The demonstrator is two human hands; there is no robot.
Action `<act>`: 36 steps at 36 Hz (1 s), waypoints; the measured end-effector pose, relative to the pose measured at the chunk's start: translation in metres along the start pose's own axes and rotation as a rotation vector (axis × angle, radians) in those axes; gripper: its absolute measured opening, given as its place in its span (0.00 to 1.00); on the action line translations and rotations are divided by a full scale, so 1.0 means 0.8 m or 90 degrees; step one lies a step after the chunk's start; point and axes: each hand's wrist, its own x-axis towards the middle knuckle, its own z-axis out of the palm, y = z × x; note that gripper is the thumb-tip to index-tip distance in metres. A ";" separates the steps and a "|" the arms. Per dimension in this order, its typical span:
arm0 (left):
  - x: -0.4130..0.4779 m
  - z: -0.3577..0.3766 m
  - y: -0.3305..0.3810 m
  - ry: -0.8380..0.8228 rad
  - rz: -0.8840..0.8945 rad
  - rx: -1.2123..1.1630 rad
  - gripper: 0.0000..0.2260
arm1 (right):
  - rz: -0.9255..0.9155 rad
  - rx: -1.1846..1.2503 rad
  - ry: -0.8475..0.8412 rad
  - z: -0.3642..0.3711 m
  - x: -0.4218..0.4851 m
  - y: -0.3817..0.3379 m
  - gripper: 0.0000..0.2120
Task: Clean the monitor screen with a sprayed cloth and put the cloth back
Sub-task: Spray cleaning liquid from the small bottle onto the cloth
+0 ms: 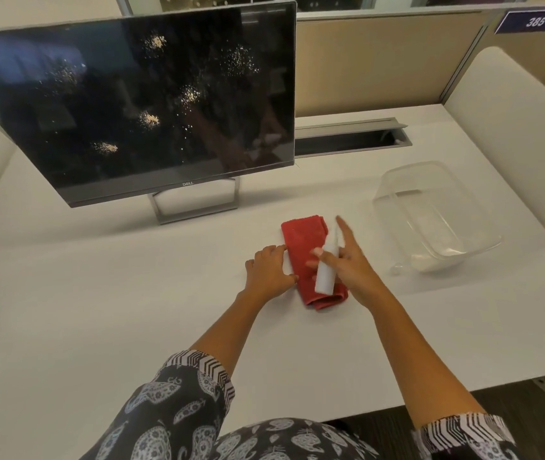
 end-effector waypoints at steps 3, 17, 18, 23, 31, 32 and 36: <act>0.000 -0.003 -0.002 0.006 0.001 0.002 0.34 | -0.027 0.200 0.190 -0.016 0.007 -0.015 0.39; -0.001 -0.002 0.003 0.029 0.001 0.005 0.28 | 0.043 0.135 0.181 -0.021 0.007 -0.016 0.32; -0.001 -0.002 0.005 0.030 0.002 0.002 0.29 | 0.039 0.141 0.181 -0.019 0.008 -0.015 0.28; -0.007 -0.004 0.015 0.025 0.031 0.003 0.32 | 0.054 0.114 0.172 -0.007 0.007 -0.009 0.21; -0.009 0.003 0.008 -0.060 0.018 0.069 0.49 | -0.054 -0.281 0.074 0.003 -0.008 -0.003 0.24; -0.010 0.003 0.008 -0.065 0.019 0.071 0.50 | -0.066 -0.317 0.071 0.004 -0.009 -0.003 0.24; -0.014 0.002 0.008 -0.080 0.025 0.080 0.51 | -0.093 -0.433 0.079 0.004 -0.013 -0.003 0.26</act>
